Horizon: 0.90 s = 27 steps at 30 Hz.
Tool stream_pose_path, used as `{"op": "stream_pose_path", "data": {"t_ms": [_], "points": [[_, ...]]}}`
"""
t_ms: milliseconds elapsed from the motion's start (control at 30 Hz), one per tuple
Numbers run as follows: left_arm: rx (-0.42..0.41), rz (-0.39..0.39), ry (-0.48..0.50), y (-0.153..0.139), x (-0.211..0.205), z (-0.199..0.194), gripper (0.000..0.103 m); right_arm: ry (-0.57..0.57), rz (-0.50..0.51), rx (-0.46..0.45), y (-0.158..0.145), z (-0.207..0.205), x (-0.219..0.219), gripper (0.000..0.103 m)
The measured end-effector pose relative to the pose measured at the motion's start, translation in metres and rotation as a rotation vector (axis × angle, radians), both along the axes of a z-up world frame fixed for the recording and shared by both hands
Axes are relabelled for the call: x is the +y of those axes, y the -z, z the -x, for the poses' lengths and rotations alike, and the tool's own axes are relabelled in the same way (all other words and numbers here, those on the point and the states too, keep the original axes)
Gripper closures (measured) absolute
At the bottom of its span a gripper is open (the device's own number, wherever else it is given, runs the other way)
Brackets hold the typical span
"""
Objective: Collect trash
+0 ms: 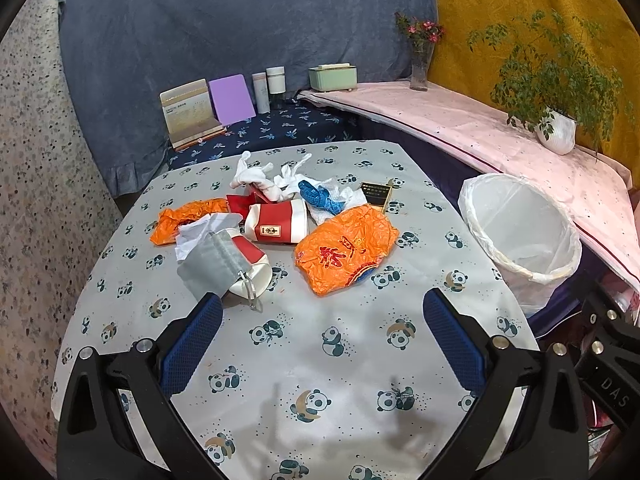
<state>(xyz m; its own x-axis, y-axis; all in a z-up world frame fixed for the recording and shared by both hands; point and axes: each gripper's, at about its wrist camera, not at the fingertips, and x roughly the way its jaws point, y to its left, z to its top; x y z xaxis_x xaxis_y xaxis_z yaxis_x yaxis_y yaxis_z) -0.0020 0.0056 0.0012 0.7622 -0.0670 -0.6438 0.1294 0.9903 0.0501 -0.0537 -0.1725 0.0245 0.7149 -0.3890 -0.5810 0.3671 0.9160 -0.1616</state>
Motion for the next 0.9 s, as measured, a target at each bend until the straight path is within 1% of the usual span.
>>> {"op": "stream_pose_path", "data": {"t_ms": [133,267,633,800,900], "points": [[0.006,-0.008,-0.008,0.004,0.008,-0.006,0.007,0.000,0.006,-0.002,0.001,-0.004,0.003,0.007],[0.038,0.015,-0.028,0.011,0.024,-0.018,0.007,-0.010,0.002,0.007,0.007,-0.013,0.008,0.007],[0.104,0.019,-0.129,0.040,0.084,-0.064,0.007,-0.079,-0.058,0.078,0.040,-0.059,0.033,0.007],[0.148,0.043,-0.173,0.059,0.110,-0.085,0.007,-0.110,-0.056,0.119,0.056,-0.082,0.052,0.007],[0.169,0.055,-0.175,0.068,0.118,-0.096,0.007,-0.132,-0.052,0.140,0.065,-0.095,0.063,0.007]]}}
